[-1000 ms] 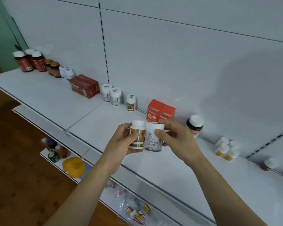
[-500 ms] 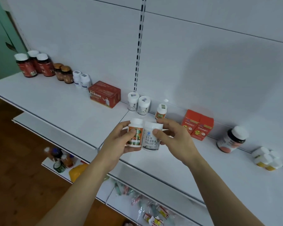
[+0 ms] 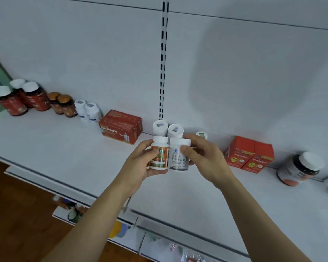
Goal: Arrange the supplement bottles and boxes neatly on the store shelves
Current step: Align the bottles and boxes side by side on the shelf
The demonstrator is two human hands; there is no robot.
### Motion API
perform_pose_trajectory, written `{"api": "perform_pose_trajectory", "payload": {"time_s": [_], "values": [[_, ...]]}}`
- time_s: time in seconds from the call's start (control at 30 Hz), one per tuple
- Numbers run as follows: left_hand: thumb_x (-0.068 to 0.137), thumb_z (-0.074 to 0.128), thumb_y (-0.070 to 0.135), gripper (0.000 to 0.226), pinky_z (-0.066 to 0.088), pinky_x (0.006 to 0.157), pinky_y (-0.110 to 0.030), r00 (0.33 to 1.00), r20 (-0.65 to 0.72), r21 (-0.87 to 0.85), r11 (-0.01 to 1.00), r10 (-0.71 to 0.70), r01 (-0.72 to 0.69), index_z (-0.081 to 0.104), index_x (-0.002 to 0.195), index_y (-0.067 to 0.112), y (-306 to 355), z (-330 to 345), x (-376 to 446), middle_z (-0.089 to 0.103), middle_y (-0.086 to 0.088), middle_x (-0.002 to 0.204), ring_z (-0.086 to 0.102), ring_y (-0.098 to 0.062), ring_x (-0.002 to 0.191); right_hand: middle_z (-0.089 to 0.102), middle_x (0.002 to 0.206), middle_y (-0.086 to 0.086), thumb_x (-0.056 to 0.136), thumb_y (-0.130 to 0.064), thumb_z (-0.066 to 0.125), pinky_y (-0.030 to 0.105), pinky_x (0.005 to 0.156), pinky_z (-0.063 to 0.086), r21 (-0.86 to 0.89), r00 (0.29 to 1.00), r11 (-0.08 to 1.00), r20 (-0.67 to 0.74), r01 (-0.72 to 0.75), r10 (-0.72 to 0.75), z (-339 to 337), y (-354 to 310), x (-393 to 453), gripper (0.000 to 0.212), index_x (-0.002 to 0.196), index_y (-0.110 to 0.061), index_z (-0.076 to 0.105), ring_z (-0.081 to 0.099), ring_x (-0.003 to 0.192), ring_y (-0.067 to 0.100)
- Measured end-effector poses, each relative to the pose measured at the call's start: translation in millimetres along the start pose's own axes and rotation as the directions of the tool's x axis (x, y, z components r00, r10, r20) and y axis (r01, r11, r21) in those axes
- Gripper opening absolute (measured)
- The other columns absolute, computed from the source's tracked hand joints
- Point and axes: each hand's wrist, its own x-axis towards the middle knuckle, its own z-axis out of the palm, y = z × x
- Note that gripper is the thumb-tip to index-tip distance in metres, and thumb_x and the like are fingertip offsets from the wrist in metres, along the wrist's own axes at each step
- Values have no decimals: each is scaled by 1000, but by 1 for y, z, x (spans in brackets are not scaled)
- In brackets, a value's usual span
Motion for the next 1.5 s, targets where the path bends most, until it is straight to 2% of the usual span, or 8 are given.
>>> {"api": "perform_pose_trajectory", "payload": {"time_s": [0.23,0.47,0.63,0.87,0.97,1.07,1.23,1.5], "values": [[100,54,13,29,58,83,-52,990,127,43,998,-58,53,60,127,20,-3,-25,17,68,-16,118,68,-34,107,71,108,-9,93,-32,68,41,82,60,-23,989,996,-121,-88,85,20,-5,-8,30,123,-37,65,68,93,10],[100,54,11,28,58,86,-53,959,258,101,991,-116,92,61,125,21,-3,-51,15,69,-11,114,69,-30,106,70,104,-17,95,-31,67,31,79,59,-36,962,984,-219,-176,165,51,-14,-38,28,122,-36,64,68,92,6],[98,57,8,32,59,85,-51,942,304,140,985,-143,105,57,129,20,-4,-61,9,70,-9,116,70,-28,105,69,107,-18,93,-32,69,32,80,60,-70,944,977,-279,-202,176,68,-14,-52,31,124,-35,63,68,94,4],[97,59,10,33,59,85,-51,955,275,116,990,-106,76,57,128,22,2,-70,3,72,-4,111,71,-24,101,66,110,-20,93,-26,69,18,69,56,-138,929,978,-357,-159,100,78,-18,-35,32,114,-46,57,61,94,-10],[97,60,12,33,59,85,-49,966,243,124,990,-93,65,56,128,24,5,-78,1,71,-1,113,70,-24,104,65,113,-17,92,-22,69,20,71,57,-209,937,972,-347,-110,31,84,-12,-12,34,120,-36,57,62,97,-10],[97,60,13,33,60,85,-48,974,209,121,991,-87,63,57,127,26,9,-86,-1,70,-1,115,69,-25,106,64,118,-12,92,-18,70,11,74,52,-296,947,955,-308,-3,-93,93,-3,11,35,125,-23,60,64,101,4],[96,60,12,33,59,86,-50,986,154,96,994,-72,58,58,126,26,14,-97,1,69,-2,116,68,-26,107,64,122,0,90,-15,71,36,81,60,-434,937,893,-245,124,-249,104,15,33,37,125,-15,62,65,98,20],[96,61,13,34,58,88,-52,990,121,109,992,-74,61,57,126,27,14,-101,5,69,1,115,68,-25,106,60,127,2,89,-15,73,43,79,61,-478,932,868,-236,136,-275,115,29,51,37,124,-17,60,66,95,23]]}}
